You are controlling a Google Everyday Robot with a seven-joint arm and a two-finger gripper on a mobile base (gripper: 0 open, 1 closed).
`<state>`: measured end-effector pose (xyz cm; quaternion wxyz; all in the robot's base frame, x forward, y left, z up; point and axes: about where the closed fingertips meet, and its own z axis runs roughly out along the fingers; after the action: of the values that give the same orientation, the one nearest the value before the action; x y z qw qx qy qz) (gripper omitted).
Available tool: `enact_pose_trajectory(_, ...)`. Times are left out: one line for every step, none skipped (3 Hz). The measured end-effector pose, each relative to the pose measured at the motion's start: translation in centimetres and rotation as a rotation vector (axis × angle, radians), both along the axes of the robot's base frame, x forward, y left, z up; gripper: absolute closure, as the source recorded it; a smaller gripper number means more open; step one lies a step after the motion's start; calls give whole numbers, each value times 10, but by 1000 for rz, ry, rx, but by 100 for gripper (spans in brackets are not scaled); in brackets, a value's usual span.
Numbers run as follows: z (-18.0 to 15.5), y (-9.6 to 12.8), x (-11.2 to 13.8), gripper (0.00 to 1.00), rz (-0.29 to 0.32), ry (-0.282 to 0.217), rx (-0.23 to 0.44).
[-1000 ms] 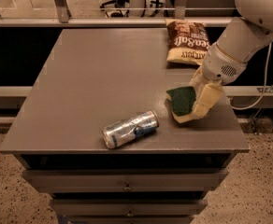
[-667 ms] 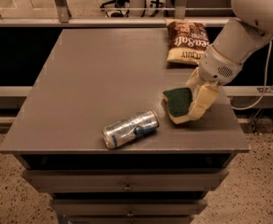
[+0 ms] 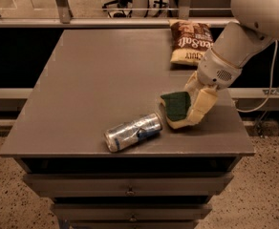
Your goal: Move sponge near redbull can
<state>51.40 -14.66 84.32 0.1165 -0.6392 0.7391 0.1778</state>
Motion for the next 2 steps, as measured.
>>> enact_pose_trajectory(1, 1, 0, 0, 2, -1, -3)
enact_pose_trajectory(9, -4, 3, 0, -2, -25, -22)
